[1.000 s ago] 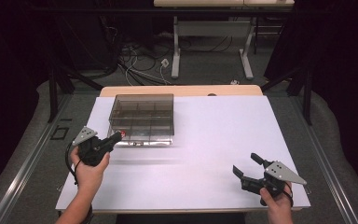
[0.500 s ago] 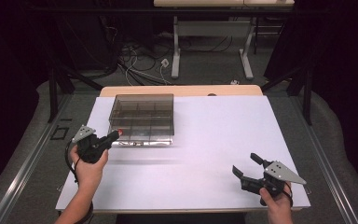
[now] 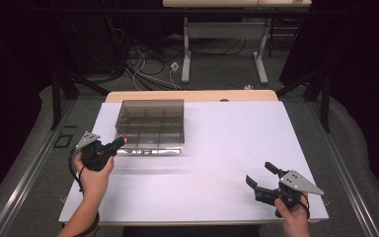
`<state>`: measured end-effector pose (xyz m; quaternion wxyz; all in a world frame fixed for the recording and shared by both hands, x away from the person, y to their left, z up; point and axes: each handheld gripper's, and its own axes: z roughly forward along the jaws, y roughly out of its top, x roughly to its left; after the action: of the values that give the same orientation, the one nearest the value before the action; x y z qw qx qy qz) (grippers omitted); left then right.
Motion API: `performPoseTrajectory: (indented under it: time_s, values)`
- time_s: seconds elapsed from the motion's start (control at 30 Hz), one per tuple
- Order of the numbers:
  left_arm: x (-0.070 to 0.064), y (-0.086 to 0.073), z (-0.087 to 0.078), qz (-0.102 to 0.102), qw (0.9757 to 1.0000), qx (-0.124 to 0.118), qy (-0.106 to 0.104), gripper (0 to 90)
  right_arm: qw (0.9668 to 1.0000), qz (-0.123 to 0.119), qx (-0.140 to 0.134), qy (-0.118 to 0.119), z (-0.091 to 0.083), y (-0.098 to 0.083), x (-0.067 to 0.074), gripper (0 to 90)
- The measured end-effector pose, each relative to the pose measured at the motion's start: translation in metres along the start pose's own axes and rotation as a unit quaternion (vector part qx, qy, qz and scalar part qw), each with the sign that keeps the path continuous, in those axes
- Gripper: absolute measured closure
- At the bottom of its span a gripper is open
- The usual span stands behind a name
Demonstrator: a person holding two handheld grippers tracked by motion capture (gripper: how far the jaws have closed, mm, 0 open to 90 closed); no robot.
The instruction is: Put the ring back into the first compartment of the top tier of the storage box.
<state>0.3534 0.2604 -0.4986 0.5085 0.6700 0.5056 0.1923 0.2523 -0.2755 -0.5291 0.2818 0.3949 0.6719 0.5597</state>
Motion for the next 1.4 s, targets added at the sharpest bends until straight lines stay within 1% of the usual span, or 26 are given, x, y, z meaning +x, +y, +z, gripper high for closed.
performPoseTrajectory:
  time_s: [0.17, 0.33, 0.5, 1.1, 1.17, 1.4]
  values:
    - [-0.0001, -0.0009, 0.0008, 0.002, 1.0000, 0.001, 0.002, 89.2, 1.0000, 0.003, -0.001, 0.001, 0.0003, -0.0002, 0.0004, 14.9]
    - [-0.0011, -0.0014, 0.0021, 0.006, 1.0000, 0.004, 0.002, 89.2, 1.0000, 0.004, -0.001, 0.001, 0.0006, -0.0004, 0.0006, 14.9]
    - [-0.0011, -0.0011, 0.0022, 0.006, 1.0000, 0.003, 0.002, 89.1, 1.0000, 0.002, -0.002, 0.001, 0.0006, -0.0003, 0.0001, 14.9]
    - [0.0025, -0.0019, 0.0013, -0.004, 1.0000, -0.001, 0.003, 88.4, 1.0000, 0.003, -0.001, 0.001, 0.0002, -0.0002, 0.0004, 14.9]
    - [0.0025, -0.0022, 0.0014, -0.004, 1.0000, -0.002, 0.003, 86.4, 1.0000, 0.002, -0.001, 0.001, 0.0002, -0.0001, 0.0002, 14.9]
    - [0.0030, -0.0023, 0.0022, 0.001, 0.9998, -0.017, 0.006, 74.2, 1.0000, 0.000, -0.001, 0.001, 0.0002, -0.0001, 0.0000, 14.9]
